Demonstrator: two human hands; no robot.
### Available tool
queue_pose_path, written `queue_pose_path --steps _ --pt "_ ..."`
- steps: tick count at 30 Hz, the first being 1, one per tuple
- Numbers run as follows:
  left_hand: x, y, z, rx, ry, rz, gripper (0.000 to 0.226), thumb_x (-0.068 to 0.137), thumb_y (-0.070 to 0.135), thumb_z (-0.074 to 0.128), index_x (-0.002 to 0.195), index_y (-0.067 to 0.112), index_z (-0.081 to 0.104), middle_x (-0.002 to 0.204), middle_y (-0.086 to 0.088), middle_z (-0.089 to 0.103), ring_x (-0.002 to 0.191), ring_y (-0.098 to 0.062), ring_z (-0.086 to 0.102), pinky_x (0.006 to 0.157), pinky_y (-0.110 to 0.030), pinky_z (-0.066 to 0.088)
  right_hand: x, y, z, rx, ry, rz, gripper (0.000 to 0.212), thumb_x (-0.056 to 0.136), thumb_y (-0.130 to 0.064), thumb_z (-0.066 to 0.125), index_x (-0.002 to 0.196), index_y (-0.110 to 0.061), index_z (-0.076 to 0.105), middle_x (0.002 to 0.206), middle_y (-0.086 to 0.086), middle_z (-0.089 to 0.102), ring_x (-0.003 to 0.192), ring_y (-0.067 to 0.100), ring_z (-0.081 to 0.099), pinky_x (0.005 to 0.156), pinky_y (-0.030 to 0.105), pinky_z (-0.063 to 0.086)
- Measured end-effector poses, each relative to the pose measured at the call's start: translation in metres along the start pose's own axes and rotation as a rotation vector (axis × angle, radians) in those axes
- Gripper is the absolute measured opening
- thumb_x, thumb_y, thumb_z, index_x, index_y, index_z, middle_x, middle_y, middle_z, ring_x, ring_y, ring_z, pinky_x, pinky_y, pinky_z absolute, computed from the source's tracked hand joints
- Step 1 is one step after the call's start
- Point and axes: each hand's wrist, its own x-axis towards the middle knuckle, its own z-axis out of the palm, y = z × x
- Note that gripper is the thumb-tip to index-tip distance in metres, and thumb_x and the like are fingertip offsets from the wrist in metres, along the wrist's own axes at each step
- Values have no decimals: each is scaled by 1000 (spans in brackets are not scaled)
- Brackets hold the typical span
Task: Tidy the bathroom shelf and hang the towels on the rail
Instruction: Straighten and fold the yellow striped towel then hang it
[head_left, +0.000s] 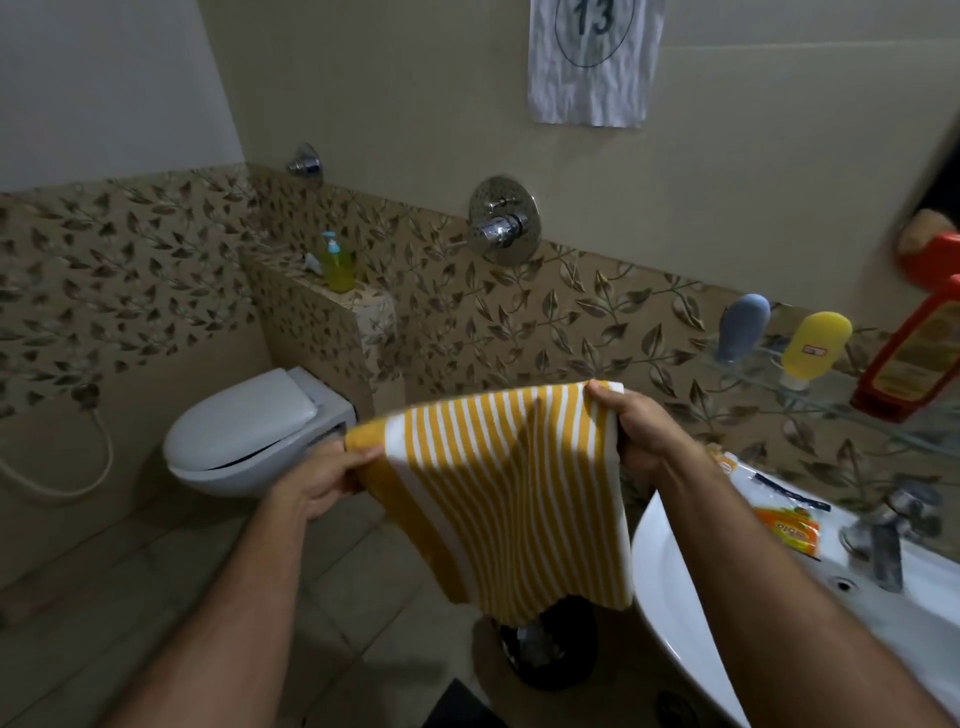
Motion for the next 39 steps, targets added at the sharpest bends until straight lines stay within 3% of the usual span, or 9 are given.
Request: queue_pose_path --steps 6,8,11,15,20,26,28,33,39 --pt "5 13 2 -235 70 125 47 85 15 66 129 1 55 122 -20 64 112 -30 62 94 -44 50 3 1 -5 19 54 -2 27 97 -25 58 107 -2 67 86 13 76 79 23 72 75 38 54" --pt "0 17 7 -187 26 147 56 77 21 71 128 2 56 119 -17 67 112 -30 63 97 -46 49 2 -5 -3 50 75 -25 22 97 -26 58 99 -6 67 87 12 75 81 24 70 72 38 53" --pt "2 9 10 -63 75 118 61 70 20 77 126 1 59 117 -16 69 108 -30 65 101 -48 48 2 -4 -2 6 69 -4 28 96 -27 59 109 -4 66 100 15 72 88 27 69 76 40 54" --pt "2 21 11 -121 121 145 52 74 22 77 120 2 63 112 -19 70 102 -33 68 93 -50 53 0 -9 -9 -65 44 62 30 96 -23 59 116 -1 63 104 18 70 88 28 67 74 41 52" --pt "-6 50 28 -230 108 285 16 92 16 62 103 6 67 84 -6 76 81 -17 72 67 -29 59 -4 -41 -27 -31 -125 10 36 84 -33 61 108 -8 67 97 11 73 85 22 72 80 41 51" --pt "-7 53 42 -241 210 331 15 93 24 63 101 12 66 84 -3 74 75 -12 71 75 -30 58 9 3 -21 -323 49 239 27 92 -20 64 115 -7 57 104 13 65 95 28 62 78 43 51" --pt "-10 53 42 -249 243 335 16 93 25 63 102 13 65 90 -6 72 79 -15 70 76 -32 57 11 2 -18 -326 76 197 23 94 -19 62 114 -7 62 104 14 65 95 29 61 81 43 51" --pt "-22 69 29 -166 249 395 7 94 25 62 93 19 64 76 1 74 74 -12 71 66 -30 57 13 -22 -18 -215 33 -47 20 93 -10 60 111 -5 67 95 13 66 83 26 61 78 39 49" --pt "-29 75 18 -7 287 357 5 94 17 62 91 14 64 87 -4 67 82 -15 64 61 -24 52 9 -39 -10 -220 106 -249 9 91 -5 62 84 -10 66 85 11 68 77 24 65 78 38 53"
